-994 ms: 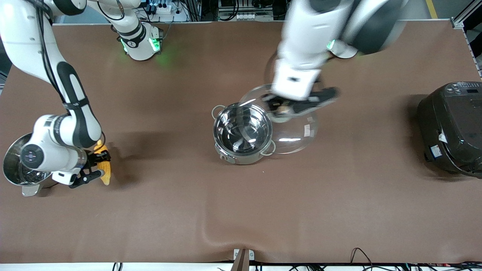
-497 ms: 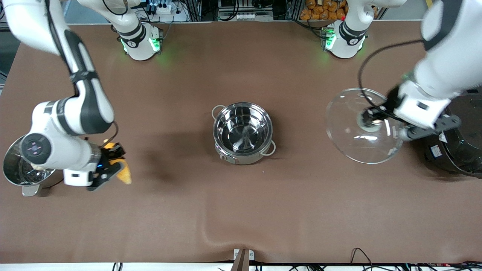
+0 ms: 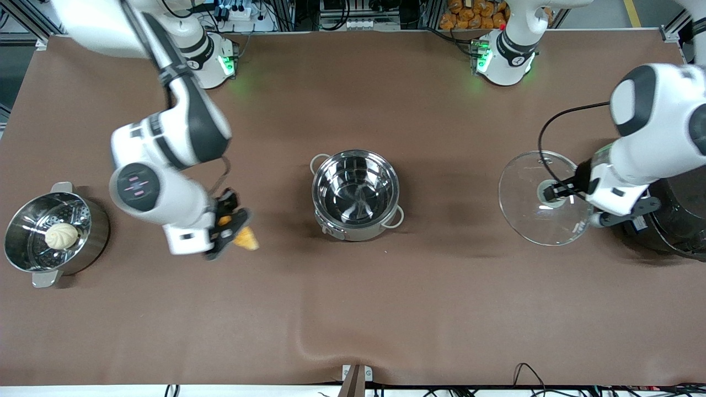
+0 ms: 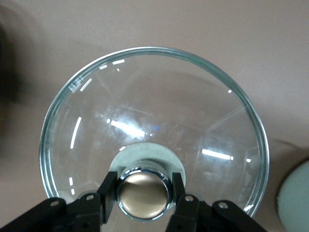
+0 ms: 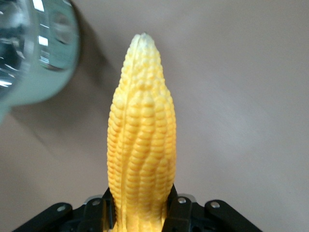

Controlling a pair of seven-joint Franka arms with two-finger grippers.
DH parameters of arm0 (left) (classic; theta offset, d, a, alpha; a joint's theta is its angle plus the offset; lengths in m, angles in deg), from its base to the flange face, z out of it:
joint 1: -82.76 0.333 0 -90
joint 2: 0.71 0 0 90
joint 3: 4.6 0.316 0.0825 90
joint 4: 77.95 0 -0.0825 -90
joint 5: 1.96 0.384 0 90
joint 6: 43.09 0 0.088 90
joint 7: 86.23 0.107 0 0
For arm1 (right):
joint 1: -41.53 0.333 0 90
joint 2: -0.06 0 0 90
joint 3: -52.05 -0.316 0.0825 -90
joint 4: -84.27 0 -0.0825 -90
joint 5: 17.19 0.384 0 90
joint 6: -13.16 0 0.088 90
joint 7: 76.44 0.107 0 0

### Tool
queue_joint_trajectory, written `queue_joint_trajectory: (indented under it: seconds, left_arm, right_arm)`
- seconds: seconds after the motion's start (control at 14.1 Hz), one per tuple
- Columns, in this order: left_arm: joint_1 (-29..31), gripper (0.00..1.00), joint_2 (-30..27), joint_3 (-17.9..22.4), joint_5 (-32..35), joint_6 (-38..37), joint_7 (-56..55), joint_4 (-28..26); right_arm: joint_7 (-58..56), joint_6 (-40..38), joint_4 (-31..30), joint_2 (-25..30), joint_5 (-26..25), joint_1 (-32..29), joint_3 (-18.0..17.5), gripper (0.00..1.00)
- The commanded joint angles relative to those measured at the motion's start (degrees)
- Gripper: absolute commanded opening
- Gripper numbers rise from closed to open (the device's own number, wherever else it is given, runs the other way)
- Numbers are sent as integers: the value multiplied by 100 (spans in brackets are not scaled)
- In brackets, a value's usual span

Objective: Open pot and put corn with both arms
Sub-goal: 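Lower the lid with the left gripper while the right gripper carries corn into the pot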

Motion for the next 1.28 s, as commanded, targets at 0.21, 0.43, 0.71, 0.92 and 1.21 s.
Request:
queue_joint_trajectory:
  seconds: [0.21,0.43,0.71,0.92,1.21]
  left_arm:
    - [-28,0,-414,-75,122,1966,17,-1742]
    - [-45,0,-151,-110,360,2820,-36,-2113]
    - [-72,0,279,-216,369,3728,-36,-2641]
    - [-168,0,525,-224,369,3728,-45,-2694]
    - [-160,99,562,-224,369,3675,-27,-2554]
  right_arm:
    - [805,745,262,-261,-110,1246,-46,0]
    - [1586,1036,262,-375,-136,1625,-37,0]
    - [2009,1500,270,-595,-268,1837,-37,0]
    - [2062,1695,253,-692,-321,1986,-37,0]
    - [2632,1634,209,-797,-576,2127,-37,20]
